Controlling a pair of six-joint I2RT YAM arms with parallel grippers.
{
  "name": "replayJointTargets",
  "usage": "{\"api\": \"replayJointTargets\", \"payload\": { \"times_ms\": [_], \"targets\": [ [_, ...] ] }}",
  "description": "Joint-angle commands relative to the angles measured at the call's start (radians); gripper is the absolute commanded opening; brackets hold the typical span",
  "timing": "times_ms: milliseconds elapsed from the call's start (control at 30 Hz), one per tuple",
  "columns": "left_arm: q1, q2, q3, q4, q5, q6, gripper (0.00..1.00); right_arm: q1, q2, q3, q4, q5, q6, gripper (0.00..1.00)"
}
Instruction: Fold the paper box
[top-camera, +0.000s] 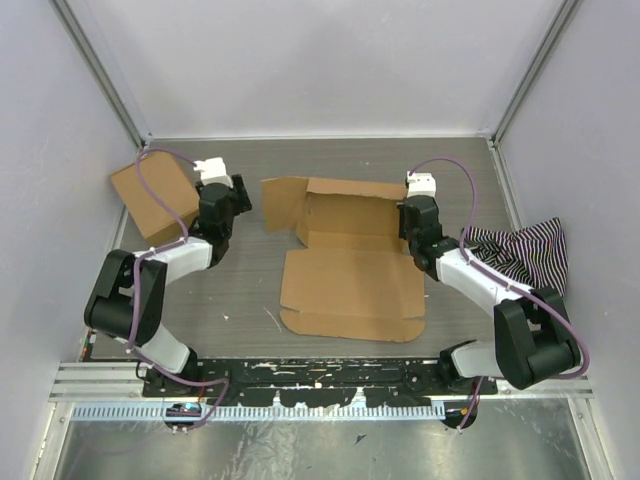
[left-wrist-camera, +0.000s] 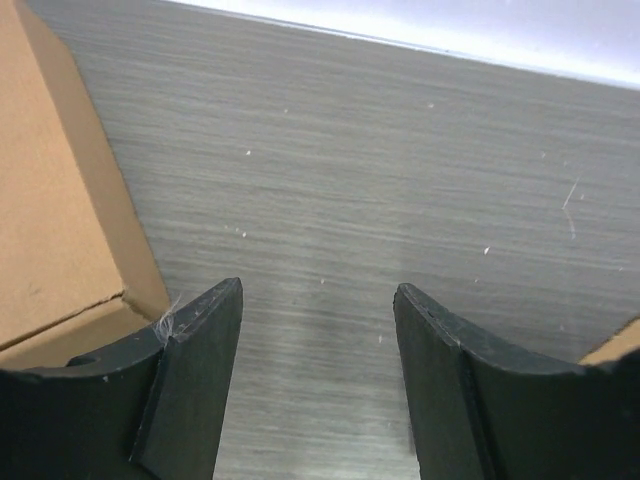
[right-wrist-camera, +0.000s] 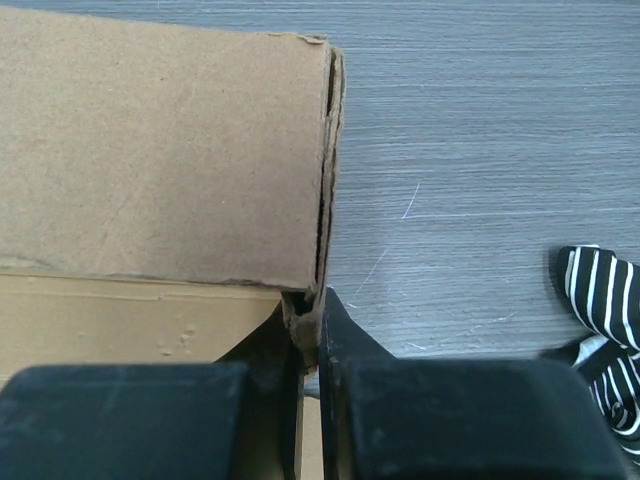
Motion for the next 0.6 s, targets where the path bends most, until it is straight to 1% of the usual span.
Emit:
{"api": "replayJointTargets", "payload": {
  "times_ms": [0,133,233,400,567],
  "targets": [
    [0.014,0.052,-0.018,0.174,0.122,-0.034,0.69,-0.010,0.010,0.014,0.010,-0.055,-0.030,0.01],
    [0.014,0.102,-0.047,0.289,0.235,-0.045,0.68,-0.018,0.013,0.017,0.009,-0.076,-0.023,0.01],
    [0.015,0.126,-0.089,0.386,0.299,-0.093,0.67,-0.029,0.018,0.023,0.008,-0.087,-0.019,0.01],
    [0.015,0.100,-0.170,0.476,0.388,-0.161,0.65,-0.040,0.021,0.035,0.002,-0.101,-0.016,0.01],
    [0.013,0.078,-0.221,0.544,0.513,-0.229,0.64,-0.042,0.021,0.040,-0.004,-0.116,-0.016,0.01]
  ]
}}
